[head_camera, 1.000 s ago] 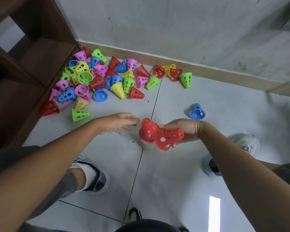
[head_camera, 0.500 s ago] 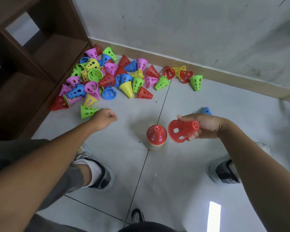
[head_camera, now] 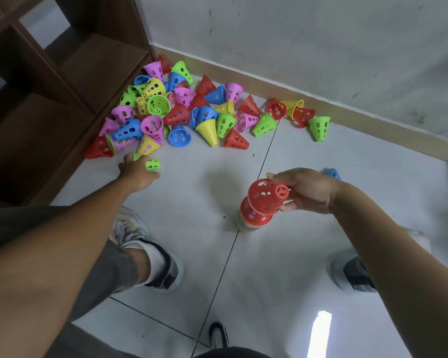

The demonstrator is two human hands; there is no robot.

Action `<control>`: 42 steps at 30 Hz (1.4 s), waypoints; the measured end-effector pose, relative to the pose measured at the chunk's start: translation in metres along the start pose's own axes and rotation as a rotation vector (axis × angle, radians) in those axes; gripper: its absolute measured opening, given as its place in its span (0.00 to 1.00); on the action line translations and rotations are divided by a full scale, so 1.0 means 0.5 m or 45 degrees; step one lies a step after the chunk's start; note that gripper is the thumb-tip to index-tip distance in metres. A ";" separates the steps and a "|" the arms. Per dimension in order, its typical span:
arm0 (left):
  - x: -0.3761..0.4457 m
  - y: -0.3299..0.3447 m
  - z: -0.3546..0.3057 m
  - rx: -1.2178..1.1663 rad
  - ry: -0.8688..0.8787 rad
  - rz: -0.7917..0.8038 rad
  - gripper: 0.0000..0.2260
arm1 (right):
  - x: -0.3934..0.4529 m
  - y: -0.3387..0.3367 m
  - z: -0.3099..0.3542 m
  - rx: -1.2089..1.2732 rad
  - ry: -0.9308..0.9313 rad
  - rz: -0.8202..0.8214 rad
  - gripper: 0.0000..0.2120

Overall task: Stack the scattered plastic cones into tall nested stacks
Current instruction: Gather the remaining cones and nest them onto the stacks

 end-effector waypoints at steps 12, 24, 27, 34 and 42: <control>0.029 0.001 0.009 -0.427 0.016 -0.027 0.18 | 0.035 -0.003 -0.036 -0.243 0.102 -0.205 0.19; -0.004 0.046 -0.090 -0.610 0.159 0.094 0.09 | 0.111 -0.167 -0.120 -0.531 0.073 -0.760 0.17; -0.029 0.048 -0.154 -0.683 0.215 0.202 0.29 | 0.108 -0.227 -0.155 -0.838 0.113 -0.962 0.19; -0.122 0.041 -0.317 -0.694 0.384 0.425 0.41 | 0.100 -0.312 -0.226 -0.747 0.009 -1.102 0.23; -0.234 0.007 -0.426 -0.891 0.533 0.746 0.40 | 0.119 -0.326 -0.206 -0.402 -0.106 -0.938 0.37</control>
Point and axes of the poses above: each hand's wrist, its own x-axis towards the middle knuckle, its own y-axis out of the palm, z = x × y, the point moved 4 cm from there along x, towards the middle knuckle
